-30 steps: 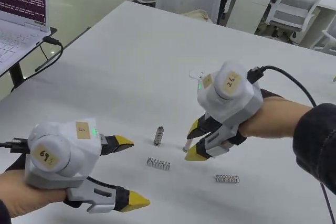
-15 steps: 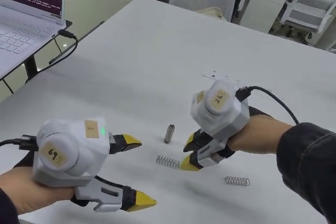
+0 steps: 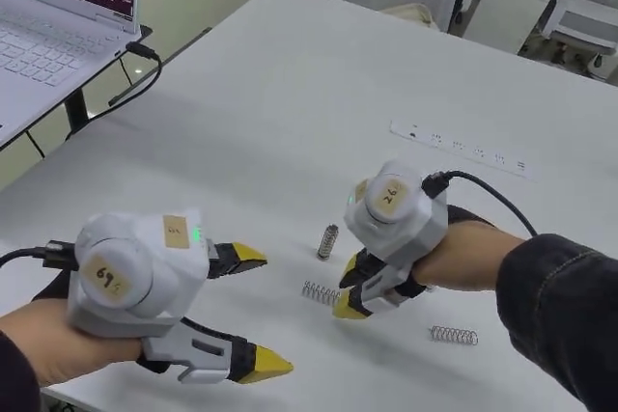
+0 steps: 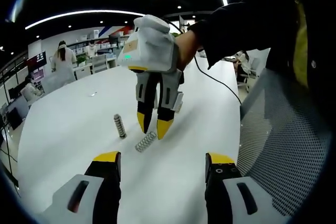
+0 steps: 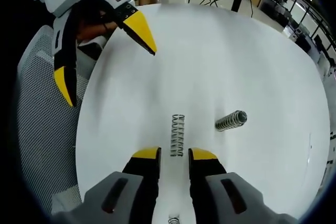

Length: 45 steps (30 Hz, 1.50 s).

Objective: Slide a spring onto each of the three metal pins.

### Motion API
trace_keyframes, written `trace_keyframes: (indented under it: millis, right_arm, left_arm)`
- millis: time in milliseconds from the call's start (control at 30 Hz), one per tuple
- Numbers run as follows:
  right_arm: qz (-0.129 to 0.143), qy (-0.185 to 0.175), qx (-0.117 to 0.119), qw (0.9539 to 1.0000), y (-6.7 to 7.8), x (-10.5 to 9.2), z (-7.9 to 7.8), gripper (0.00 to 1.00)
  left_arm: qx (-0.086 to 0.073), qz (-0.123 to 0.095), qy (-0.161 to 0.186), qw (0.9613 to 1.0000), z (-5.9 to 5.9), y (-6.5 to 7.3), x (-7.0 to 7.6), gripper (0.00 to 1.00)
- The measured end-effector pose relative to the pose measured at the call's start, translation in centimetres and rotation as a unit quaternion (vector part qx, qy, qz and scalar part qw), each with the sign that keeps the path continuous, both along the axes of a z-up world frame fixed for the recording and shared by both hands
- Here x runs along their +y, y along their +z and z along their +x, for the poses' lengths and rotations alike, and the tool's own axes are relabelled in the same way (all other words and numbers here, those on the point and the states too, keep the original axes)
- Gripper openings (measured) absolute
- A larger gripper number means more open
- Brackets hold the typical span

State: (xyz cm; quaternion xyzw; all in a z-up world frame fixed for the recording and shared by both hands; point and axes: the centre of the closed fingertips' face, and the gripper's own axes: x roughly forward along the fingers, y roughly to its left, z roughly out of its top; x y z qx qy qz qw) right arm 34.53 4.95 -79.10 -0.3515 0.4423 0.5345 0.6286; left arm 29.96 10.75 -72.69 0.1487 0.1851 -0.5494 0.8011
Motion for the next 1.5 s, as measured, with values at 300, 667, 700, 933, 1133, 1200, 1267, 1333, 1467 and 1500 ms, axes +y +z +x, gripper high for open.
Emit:
trace_keyframes:
  millis: [300,667,700,933,1133,1200,1267,1333,1467,1500]
  right_arm:
    - [-0.007,0.012,-0.006,0.9999,-0.7,0.0,0.0,0.15]
    - [-0.015,0.025,-0.022,0.9993,-0.7,-0.4,0.3,0.08]
    - [-0.014,0.025,-0.022,0.9993,-0.6,-0.4,0.3,0.08]
    - [-0.014,0.035,-0.015,0.9992,0.6,-0.6,-0.8,0.08]
    - [-0.012,0.045,-0.013,0.9988,2.2,-0.6,-1.5,0.08]
    - [-0.008,0.048,-0.012,0.9987,2.9,-0.5,-1.8,0.08]
    - [-0.005,0.050,-0.008,0.9987,3.4,-0.5,-2.2,0.08]
    - [-0.007,0.057,-0.007,0.9983,3.9,-0.5,-2.7,0.08]
    - [-0.001,0.064,-0.003,0.9980,5.0,-0.5,-3.4,0.08]
    - [-0.001,0.065,-0.002,0.9979,5.2,-0.5,-3.6,0.08]
  left_arm:
    - [0.000,0.001,0.002,1.0000,0.1,0.1,-0.1,0.60]
    - [0.004,0.002,0.004,1.0000,0.3,0.0,-0.1,0.58]
    - [0.004,0.002,0.004,1.0000,0.2,0.0,-0.1,0.58]
    - [0.002,0.005,-0.003,1.0000,0.4,0.0,-0.6,0.56]
    - [-0.006,0.010,-0.012,0.9999,0.5,0.3,-1.1,0.55]
    - [-0.008,0.012,-0.016,0.9998,0.5,0.4,-1.2,0.54]
    - [-0.011,0.013,-0.018,0.9997,0.6,0.5,-1.3,0.52]
    - [-0.015,0.015,-0.021,0.9995,0.7,0.8,-1.5,0.50]
    - [-0.022,0.017,-0.031,0.9991,0.7,1.3,-1.9,0.44]
    - [-0.024,0.018,-0.032,0.9990,0.7,1.3,-2.0,0.42]
